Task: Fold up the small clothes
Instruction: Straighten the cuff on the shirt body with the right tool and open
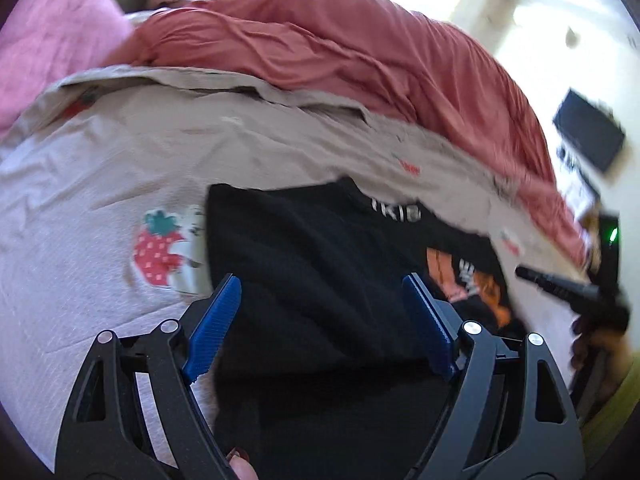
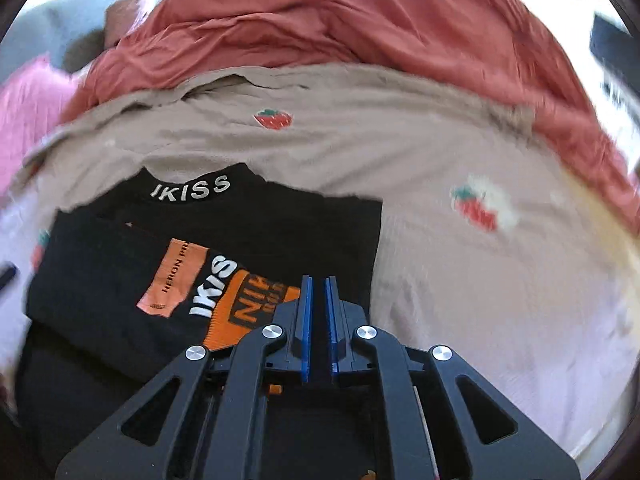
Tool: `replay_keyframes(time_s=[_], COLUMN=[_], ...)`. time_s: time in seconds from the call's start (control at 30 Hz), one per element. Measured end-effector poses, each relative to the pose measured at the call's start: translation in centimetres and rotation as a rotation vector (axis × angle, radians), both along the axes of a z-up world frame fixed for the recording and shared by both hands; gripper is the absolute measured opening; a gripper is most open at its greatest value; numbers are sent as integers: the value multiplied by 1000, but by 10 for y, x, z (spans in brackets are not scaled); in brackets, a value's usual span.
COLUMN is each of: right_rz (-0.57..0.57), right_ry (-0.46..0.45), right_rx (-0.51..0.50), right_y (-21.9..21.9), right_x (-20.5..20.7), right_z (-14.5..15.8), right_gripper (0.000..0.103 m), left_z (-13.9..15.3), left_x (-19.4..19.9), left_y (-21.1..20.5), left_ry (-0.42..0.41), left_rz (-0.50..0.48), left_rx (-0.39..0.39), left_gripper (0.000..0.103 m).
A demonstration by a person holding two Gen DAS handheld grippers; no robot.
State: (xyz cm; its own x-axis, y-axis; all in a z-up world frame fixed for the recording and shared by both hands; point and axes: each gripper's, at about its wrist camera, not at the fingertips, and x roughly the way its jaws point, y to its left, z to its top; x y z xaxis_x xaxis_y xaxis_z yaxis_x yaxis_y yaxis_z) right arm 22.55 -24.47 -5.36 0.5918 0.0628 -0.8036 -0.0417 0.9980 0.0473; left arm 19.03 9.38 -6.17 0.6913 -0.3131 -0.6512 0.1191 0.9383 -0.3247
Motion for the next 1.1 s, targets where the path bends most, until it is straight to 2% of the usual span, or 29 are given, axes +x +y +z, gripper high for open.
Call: replay_keyframes(time_s=[0.03,0.1,0.17,0.23,0.3,0.4,0.43,0.5,0.53,0.67,0.77,0.87,1.0,1.1], right_rz=[-4,5,19,18,22,20,22,38,53,81,75,63,54,41], right_ry=[14,27,42,68,93,158,161,140,125,4,-56,-18,71,64], right_rx=[42,84,103,102,103,101,116,106,101,72,-19,-77,-134,-158], right_y=[-4,-3,5,8,11,15,16,23,26,26,23,20,22,22], right_x=[0,-2,-1,5,12,24,25,24,22,10,10,20,29,26], right_z=[-3,-4,-5,-12,-19,-40,-43,-40,-37,-7,8,-2,-36,-45], right_gripper=[24,34,37,45,47,44,32,19,7,7,7,7,11,12], left_z=[-2,-6,-10,-18,-25,-25,-24,-24,-23,-13,-14,-21,-34,-37], left_x=[1,4,6,10,13,13,13,13,12,10,9,10,13,13], left_y=[-4,-11,-14,-16,-17,-18,-18,-18,-17,-17,-20,-27,-37,-37], left_ry=[1,10,20,49,80,85,83,84,80,37,41,67,126,141], left_rz=[-8,-23,-30,-30,-31,-37,-39,-37,-37,-36,-46,-68,-82,-86], left_rx=[18,40,55,71,68,75,76,81,81,64,64,88,199,212], left_gripper=[75,75,76,76,76,76,76,76,76,76,76,76,76,76])
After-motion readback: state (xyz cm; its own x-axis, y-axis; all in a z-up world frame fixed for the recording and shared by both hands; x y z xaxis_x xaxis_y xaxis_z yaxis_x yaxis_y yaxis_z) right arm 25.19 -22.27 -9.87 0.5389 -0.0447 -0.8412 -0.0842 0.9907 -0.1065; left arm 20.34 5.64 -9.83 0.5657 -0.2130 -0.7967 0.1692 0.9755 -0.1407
